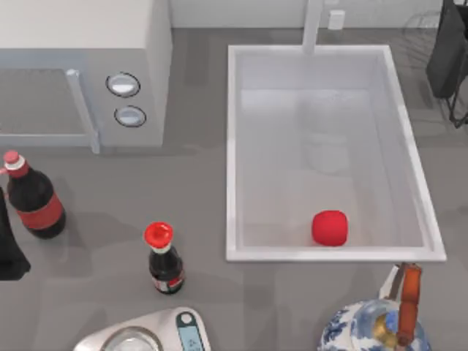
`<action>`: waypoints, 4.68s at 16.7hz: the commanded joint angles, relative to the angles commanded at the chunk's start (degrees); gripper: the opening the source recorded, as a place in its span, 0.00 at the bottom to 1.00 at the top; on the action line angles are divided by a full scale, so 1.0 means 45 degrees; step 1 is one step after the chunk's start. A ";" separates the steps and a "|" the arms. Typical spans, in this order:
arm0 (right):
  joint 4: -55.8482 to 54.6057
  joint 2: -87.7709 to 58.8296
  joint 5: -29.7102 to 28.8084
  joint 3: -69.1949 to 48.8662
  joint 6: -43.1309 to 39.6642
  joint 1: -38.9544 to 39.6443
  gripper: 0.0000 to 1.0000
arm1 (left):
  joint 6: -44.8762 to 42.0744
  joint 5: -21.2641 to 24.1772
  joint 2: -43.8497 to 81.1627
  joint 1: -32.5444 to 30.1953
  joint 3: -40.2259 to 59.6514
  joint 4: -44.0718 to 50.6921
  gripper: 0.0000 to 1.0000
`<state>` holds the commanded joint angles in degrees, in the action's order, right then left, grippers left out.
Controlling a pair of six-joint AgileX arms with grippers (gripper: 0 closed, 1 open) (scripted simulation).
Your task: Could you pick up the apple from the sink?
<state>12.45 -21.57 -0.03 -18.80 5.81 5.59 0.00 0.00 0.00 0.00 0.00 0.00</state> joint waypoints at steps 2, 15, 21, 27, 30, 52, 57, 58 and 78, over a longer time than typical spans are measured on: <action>0.1215 -0.2404 -0.0003 -0.1853 0.0567 0.0546 1.00 | 0.0000 0.0000 0.0000 0.0000 0.0000 0.0000 1.00; 0.9302 -1.9306 -0.0021 -1.4257 0.4342 0.4181 1.00 | 0.0000 0.0000 0.0000 0.0000 0.0000 0.0000 1.00; 1.0823 -2.2319 -0.0025 -1.6549 0.5052 0.4864 1.00 | 0.0000 0.0000 0.0000 0.0000 0.0000 0.0000 1.00; 1.0783 -2.2353 -0.0021 -1.6520 0.5047 0.4807 1.00 | 0.0000 0.0000 0.0000 0.0000 0.0000 0.0000 1.00; 0.9907 -2.2969 -0.0028 -1.6134 0.5062 0.4823 1.00 | 0.0000 0.0000 0.0000 0.0000 0.0000 0.0000 1.00; 0.4780 -2.5992 -0.0062 -1.4155 0.5121 0.4889 0.32 | 0.0000 0.0000 0.0000 0.0000 0.0000 0.0000 1.00; 0.4780 -2.5992 -0.0062 -1.4155 0.5121 0.4889 0.00 | 0.0000 0.0000 0.0000 0.0000 0.0000 0.0000 1.00; 0.4780 -2.5992 -0.0062 -1.4155 0.5121 0.4889 0.00 | 0.0000 0.0000 0.0000 0.0000 0.0000 0.0000 1.00; 1.4190 -2.3278 -0.0339 -2.0931 0.4934 0.4860 0.00 | 0.0000 0.0000 0.0000 0.0000 0.0000 0.0000 1.00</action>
<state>76.30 -126.32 -1.55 -112.99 28.01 27.47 0.00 0.00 0.00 0.00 0.00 0.00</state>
